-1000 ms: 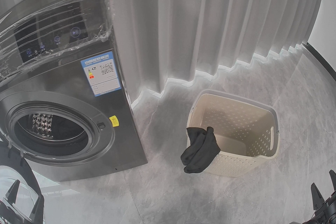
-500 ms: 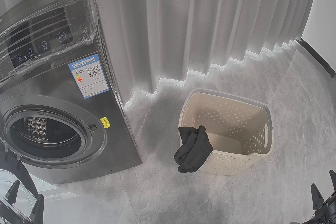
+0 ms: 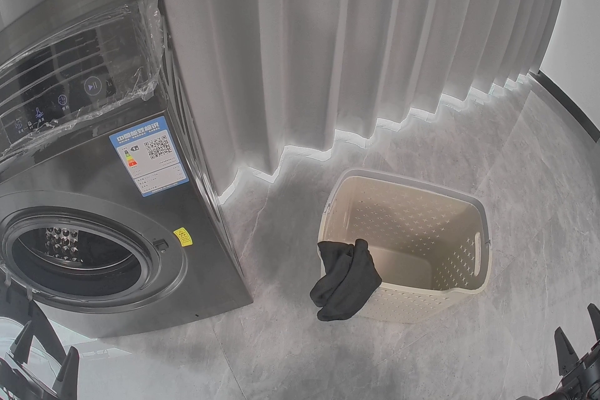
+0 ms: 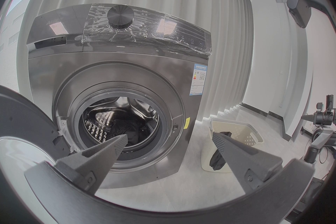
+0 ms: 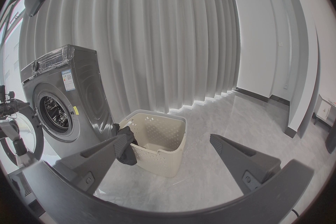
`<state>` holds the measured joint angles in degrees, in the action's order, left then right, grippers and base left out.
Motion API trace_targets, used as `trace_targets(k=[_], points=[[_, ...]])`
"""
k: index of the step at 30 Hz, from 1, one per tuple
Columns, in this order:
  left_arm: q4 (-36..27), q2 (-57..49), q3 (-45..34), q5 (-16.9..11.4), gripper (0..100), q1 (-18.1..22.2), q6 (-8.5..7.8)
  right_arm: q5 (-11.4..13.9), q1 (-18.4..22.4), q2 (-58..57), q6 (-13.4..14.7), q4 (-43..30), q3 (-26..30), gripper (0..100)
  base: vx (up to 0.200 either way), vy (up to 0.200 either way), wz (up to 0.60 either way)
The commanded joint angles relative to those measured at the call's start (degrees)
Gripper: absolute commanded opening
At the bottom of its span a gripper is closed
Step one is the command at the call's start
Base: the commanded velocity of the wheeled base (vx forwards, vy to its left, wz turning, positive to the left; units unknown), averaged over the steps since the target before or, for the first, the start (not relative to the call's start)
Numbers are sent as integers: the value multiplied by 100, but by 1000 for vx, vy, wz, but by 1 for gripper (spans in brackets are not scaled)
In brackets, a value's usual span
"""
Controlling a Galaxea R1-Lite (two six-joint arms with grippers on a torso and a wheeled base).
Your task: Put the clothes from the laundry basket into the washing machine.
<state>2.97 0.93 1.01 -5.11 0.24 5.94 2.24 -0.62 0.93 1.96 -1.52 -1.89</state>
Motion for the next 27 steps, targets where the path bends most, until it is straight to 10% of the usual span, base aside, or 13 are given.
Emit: trace_targets(k=[1, 10, 15, 17, 20, 27], points=[[1, -84, -75, 1, 100, 2, 4, -5, 1, -57, -3, -15, -13, 100, 0, 0, 0], [-7, -84, -75, -8, 100, 2, -5, 118, -61, 312, 6, 548, -989, 100, 0, 0, 0], [-7, -84, -66, -17, 100, 2, 4, 760, -544, 1815, 691, 557, -1692, 100, 0, 0, 0], [-7, -84, -75, -17, 100, 2, 4, 1446, -1045, 3142, 1113, 662, -1780, 100, 0, 0, 0], [-7, -84, -66, -17, 100, 2, 4, 1718, -1441, 4328, 1113, 987, -1920, 100, 0, 0, 0], [-7, -84, -66, -17, 100, 2, 4, 1700, -2311, 6631, 1105, 2297, -2246, 100, 0, 0, 0]])
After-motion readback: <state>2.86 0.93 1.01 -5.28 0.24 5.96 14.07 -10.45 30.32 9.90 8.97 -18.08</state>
